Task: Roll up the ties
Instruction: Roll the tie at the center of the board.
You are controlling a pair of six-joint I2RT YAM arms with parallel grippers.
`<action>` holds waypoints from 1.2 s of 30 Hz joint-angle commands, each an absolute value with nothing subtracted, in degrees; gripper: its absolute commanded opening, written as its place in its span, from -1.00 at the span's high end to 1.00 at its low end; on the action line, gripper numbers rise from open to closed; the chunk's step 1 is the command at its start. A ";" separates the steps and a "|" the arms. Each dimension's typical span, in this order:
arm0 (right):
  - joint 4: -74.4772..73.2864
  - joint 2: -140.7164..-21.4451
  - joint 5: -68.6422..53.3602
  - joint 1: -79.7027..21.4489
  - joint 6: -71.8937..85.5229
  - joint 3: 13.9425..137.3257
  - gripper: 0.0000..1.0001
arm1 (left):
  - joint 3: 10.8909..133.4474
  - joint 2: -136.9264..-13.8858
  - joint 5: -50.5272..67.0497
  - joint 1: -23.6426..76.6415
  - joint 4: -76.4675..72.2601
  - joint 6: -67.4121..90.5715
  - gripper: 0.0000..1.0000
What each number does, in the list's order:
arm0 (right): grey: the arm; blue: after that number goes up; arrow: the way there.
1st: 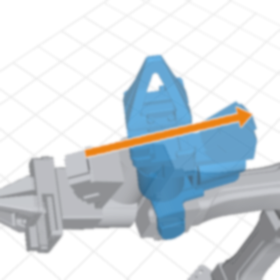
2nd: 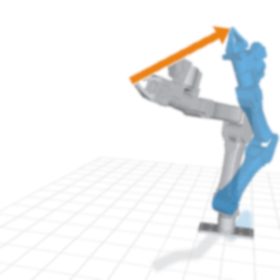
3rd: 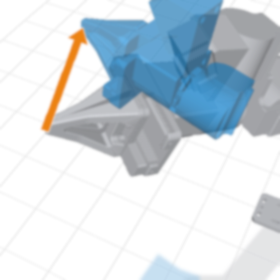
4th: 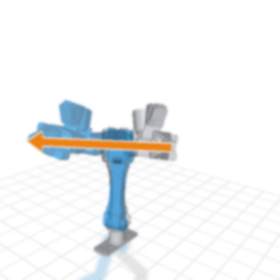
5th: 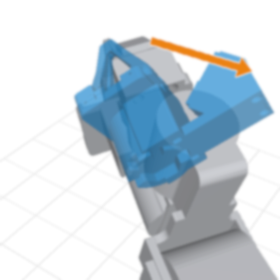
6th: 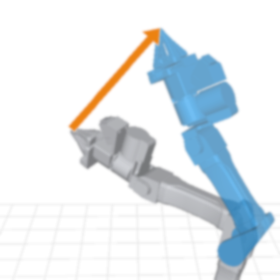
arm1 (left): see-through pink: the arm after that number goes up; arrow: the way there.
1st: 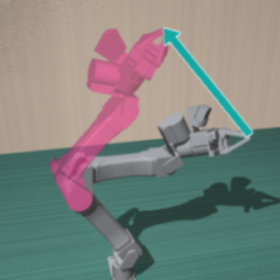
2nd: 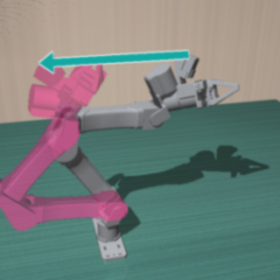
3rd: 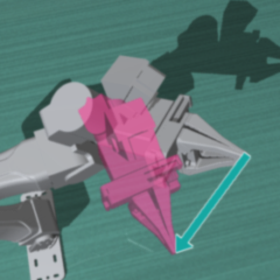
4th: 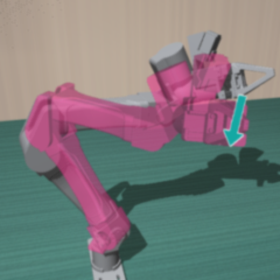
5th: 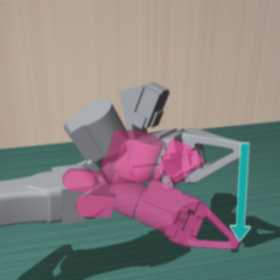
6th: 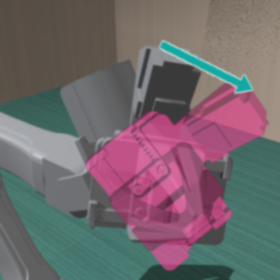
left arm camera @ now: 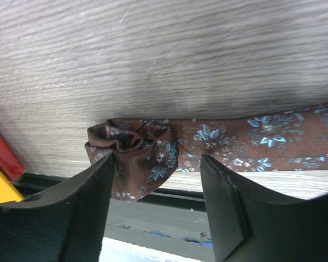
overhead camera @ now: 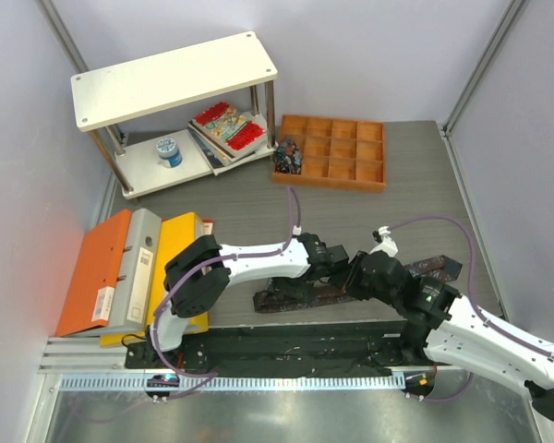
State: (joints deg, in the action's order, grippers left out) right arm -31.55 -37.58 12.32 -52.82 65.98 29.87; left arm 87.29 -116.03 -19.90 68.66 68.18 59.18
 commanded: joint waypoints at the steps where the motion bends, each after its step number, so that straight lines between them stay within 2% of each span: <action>1: -32.34 -35.34 12.66 -53.35 67.15 29.97 0.81 | 89.65 -114.44 -20.65 68.99 69.61 59.50 -0.35; 8: -30.94 -35.50 13.36 -57.30 68.47 30.23 0.82 | 87.28 -108.55 -20.92 68.56 67.76 58.28 -0.39; 12: -28.83 -41.72 15.37 -61.87 69.78 30.59 0.82 | 84.91 -103.29 -22.94 66.10 68.82 57.13 -0.38; 18: -21.82 -51.93 19.42 -71.62 73.03 31.37 0.77 | 79.20 -96.16 -22.33 57.76 65.66 50.83 0.03; 20: -19.70 -58.08 20.65 -74.96 74.00 32.16 0.74 | 77.52 -96.06 -20.75 53.63 63.29 48.70 0.21; 22: -17.58 -64.99 22.05 -76.98 74.27 34.44 0.72 | 77.17 -96.94 -19.69 50.99 61.44 45.11 0.29; 28: -12.40 -77.94 21.45 -78.92 72.34 40.16 0.71 | 80.68 -105.89 -14.59 50.27 58.53 38.06 0.47; 36: -11.25 -86.74 22.94 -78.66 70.22 45.52 0.70 | 78.41 -111.53 -7.30 50.10 54.24 38.05 0.51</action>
